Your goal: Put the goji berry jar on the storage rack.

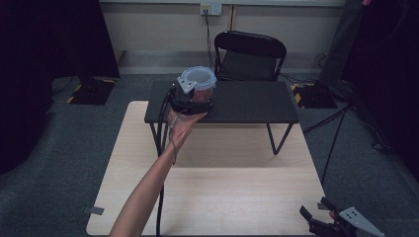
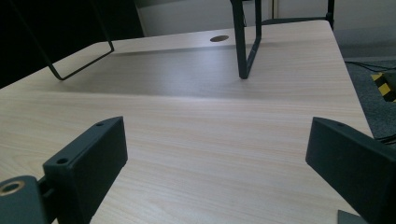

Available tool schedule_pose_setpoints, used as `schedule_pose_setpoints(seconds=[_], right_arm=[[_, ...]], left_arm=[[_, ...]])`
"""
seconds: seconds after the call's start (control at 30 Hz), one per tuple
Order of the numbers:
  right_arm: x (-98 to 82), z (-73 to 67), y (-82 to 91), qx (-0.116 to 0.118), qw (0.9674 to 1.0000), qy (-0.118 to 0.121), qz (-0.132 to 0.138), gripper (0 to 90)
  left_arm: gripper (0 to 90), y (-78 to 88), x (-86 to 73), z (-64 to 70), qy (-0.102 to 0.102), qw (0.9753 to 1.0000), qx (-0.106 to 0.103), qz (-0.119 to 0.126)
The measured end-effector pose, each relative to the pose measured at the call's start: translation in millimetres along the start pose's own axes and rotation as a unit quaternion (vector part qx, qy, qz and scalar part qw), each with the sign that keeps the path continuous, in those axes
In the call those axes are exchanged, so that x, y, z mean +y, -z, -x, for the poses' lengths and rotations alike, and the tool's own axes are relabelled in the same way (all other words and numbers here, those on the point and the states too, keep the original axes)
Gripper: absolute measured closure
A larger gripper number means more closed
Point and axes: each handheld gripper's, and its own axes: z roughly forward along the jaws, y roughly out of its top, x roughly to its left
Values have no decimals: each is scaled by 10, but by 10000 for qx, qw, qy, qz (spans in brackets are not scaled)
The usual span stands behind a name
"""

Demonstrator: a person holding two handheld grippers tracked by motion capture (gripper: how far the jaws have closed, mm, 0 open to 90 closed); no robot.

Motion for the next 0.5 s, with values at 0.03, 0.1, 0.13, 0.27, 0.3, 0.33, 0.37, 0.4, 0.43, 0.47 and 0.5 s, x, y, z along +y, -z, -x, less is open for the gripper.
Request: schedule_pose_setpoints(seconds=[0.03,0.1,0.13,0.27,0.3,0.33,0.37,0.4,0.43,0.47,0.5], right_arm=[[2,-5,-3,9,10000,3,-6,45],[3,-13,-10,31,10000,17,-6,45],[4,-18,-13,38,10000,18,-7,44],[10,-39,-19,74,10000,54,-9,44],[11,-45,-19,82,9999,65,-3,44],[13,-50,-20,92,9999,73,0,44],[14,-59,-20,96,9999,81,5,44],[15,-67,-19,102,9999,86,8,44],[17,-76,-18,107,9999,90,7,44],[18,-83,-15,111,9999,100,13,44],[17,-87,-13,124,9998,125,20,44]], left_arm=[[0,46,-9,-21,15,10000,-28,50],[1,132,0,-57,43,9999,-84,59],[1,175,7,-72,58,9999,-99,42],[2,369,-8,-155,172,9995,-255,87],[2,422,-14,-176,209,9993,-295,107],[2,475,-25,-196,251,9990,-340,138],[2,531,-37,-211,256,9988,-371,168],[3,590,-46,-219,244,9988,-387,183],[3,651,-65,-226,228,9987,-404,212],[4,715,-94,-239,231,9984,-438,256],[4,783,-125,-255,242,9982,-473,289]])
